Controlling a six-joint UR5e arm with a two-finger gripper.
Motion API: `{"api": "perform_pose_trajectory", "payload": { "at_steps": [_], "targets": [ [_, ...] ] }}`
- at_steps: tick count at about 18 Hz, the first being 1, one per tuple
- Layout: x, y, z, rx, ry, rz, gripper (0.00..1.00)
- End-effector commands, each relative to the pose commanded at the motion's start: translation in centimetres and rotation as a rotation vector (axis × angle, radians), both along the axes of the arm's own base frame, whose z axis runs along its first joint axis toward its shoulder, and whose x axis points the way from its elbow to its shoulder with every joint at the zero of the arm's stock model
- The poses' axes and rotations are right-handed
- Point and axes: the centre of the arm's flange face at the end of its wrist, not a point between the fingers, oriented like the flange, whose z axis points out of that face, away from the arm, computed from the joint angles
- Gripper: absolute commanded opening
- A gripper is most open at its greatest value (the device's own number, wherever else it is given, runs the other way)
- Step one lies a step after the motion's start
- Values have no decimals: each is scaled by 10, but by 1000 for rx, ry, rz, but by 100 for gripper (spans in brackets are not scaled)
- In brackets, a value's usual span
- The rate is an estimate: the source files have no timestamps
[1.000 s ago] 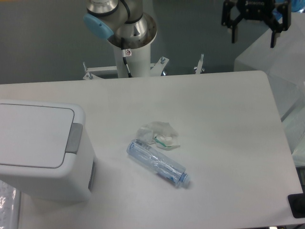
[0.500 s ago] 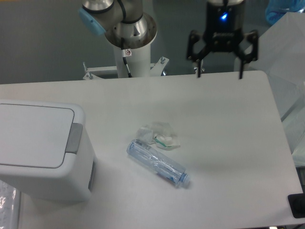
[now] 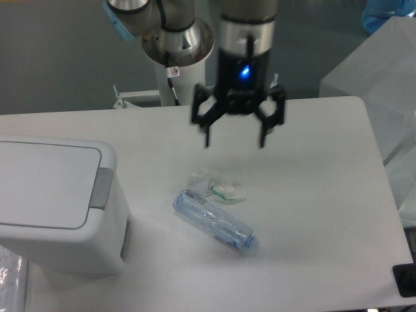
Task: Open the trash can
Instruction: 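Move the open gripper down toward the white trash bin's lid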
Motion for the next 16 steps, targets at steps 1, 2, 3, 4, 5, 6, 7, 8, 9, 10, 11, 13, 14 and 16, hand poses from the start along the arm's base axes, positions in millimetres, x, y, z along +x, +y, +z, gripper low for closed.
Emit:
{"api": "perform_pose_trajectory", "payload": {
  "at_steps": [1, 2, 3, 4, 5, 6, 7, 8, 9, 10, 11, 13, 14, 16],
  "targets": [
    [3, 3, -1, 11, -21, 12, 100],
    [12, 9, -1, 15, -31, -2, 100],
    [21, 14, -1, 18, -35, -17, 100],
    [27, 18, -1, 20, -43, -20, 100],
    [32, 21, -2, 20, -51, -19, 100],
    [35, 23, -4, 18, -55, -24, 100],
    [38, 26, -6, 14, -59, -30, 100],
    [45, 33, -11, 7, -63, -46, 100],
    [52, 39, -16, -1, -69, -62, 100],
    [54, 42, -17, -2, -71, -65, 100],
    [56, 42, -18, -3, -72, -68, 100],
    [66, 47, -25, -14, -80, -88, 100],
    [67, 46, -30, -22, -85, -90, 100],
    [67, 48, -33, -24, -89, -90, 100]
  ]
}}
